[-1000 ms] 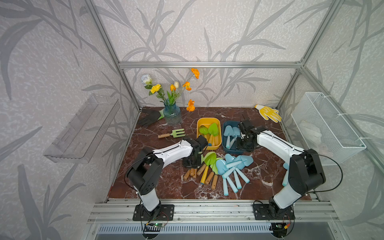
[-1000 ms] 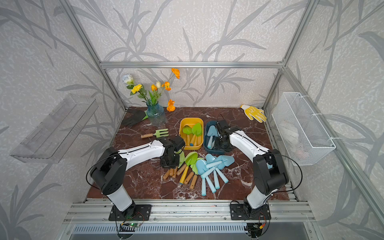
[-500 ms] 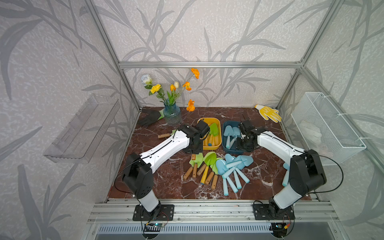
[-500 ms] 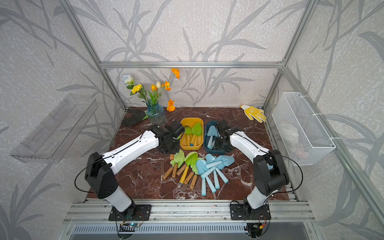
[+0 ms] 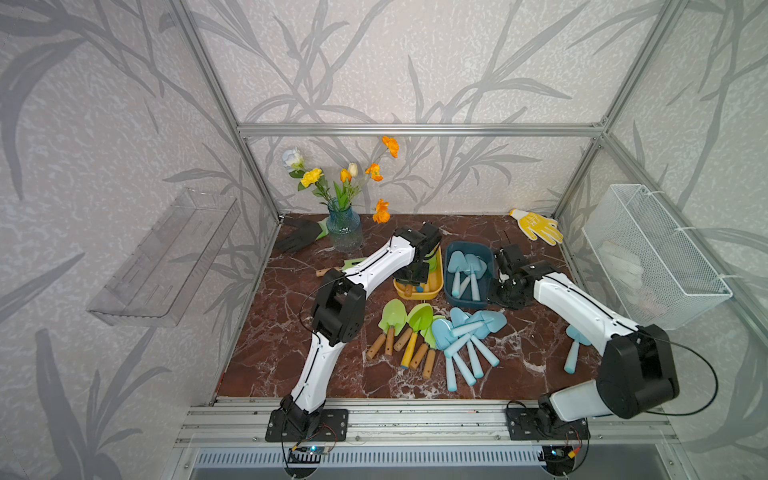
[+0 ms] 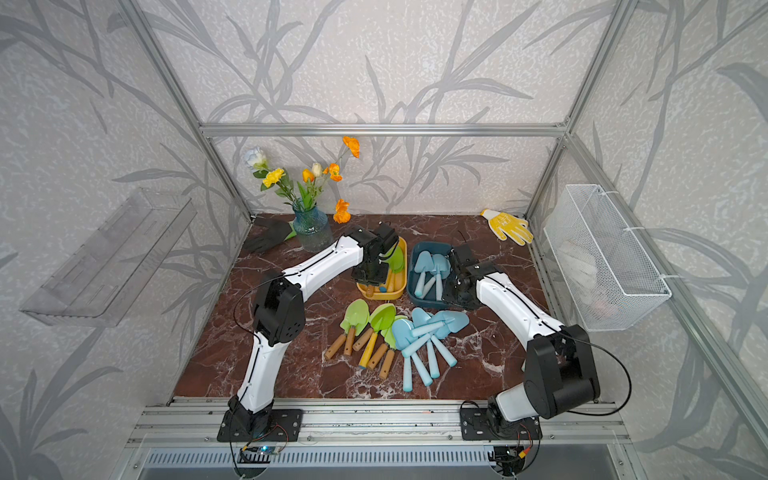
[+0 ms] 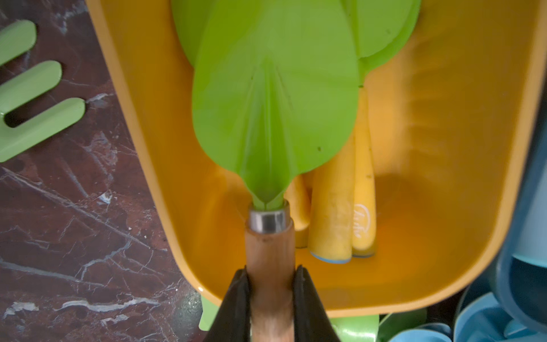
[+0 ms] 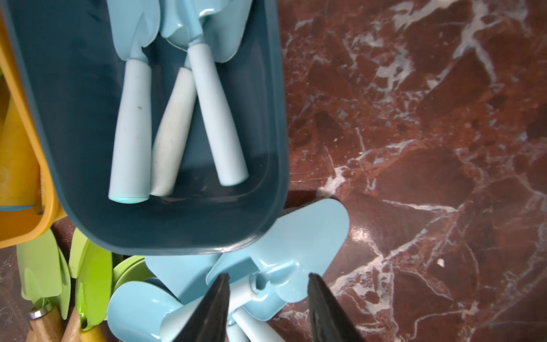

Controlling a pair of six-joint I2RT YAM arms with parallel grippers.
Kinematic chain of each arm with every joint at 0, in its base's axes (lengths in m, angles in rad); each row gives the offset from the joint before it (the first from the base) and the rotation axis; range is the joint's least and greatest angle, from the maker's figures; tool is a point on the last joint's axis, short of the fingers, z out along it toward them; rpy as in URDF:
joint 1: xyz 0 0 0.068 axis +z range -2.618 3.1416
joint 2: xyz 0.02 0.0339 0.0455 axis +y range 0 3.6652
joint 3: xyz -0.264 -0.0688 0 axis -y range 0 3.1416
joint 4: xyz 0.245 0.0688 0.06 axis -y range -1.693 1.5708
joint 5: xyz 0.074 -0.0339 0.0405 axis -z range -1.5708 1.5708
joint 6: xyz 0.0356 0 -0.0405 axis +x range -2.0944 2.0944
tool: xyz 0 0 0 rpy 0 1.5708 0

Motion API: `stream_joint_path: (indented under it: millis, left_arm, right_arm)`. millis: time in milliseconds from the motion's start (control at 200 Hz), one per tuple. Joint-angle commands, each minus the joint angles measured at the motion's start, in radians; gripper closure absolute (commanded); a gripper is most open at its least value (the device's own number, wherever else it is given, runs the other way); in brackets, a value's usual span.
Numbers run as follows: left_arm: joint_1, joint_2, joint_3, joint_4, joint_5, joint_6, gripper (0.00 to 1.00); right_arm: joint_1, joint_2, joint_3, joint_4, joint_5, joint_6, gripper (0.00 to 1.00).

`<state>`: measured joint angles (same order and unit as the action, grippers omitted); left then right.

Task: Sort the small shovels by color and place them into the storage box
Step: Place the shovel in the storage box, then pick up the shovel from the center of the board.

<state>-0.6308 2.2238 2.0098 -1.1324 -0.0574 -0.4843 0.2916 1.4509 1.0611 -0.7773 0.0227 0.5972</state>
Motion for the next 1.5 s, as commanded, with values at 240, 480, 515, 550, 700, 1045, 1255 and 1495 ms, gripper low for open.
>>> stream_joint_path:
  millis: [240, 480, 515, 550, 700, 1045, 1255, 1495]
  left_arm:
    - [0.036, 0.061, 0.004, 0.031, 0.020, -0.005, 1.00]
    - [0.040, 0.105, 0.041, 0.038, 0.039, -0.021, 0.77]
    - [0.040, 0.101, 0.040, 0.034, 0.047, -0.026, 0.68]
    - [0.040, 0.094, 0.034, 0.034, 0.048, -0.032, 0.62]
    - [0.024, 0.000, 0.003, 0.053, 0.045, -0.045, 0.47]
    - [-0.013, -0.203, -0.126, 0.134, 0.069, -0.110, 0.39]
    - [-0.016, -0.251, -0.237, 0.161, 0.078, -0.128, 0.39]
    - [-0.016, -0.310, -0.317, 0.189, 0.084, -0.137, 0.39]
  right_arm:
    - [-0.045, -0.070, -0.041, -0.062, 0.037, -0.009, 0.55]
    - [-0.061, -0.060, -0.038, -0.075, 0.031, 0.005, 0.55]
    - [-0.067, -0.060, -0.038, -0.083, 0.032, 0.012, 0.54]
    - [-0.075, -0.061, -0.037, -0.098, 0.039, 0.019, 0.53]
    - [-0.177, -0.086, -0.064, -0.159, 0.056, 0.034, 0.45]
    - [-0.604, -0.169, -0.218, -0.212, 0.096, 0.072, 0.38]
    - [-0.636, -0.142, -0.248, -0.222, 0.242, 0.112, 0.36]
    - [-0.659, -0.073, -0.327, -0.180, 0.363, 0.177, 0.36]
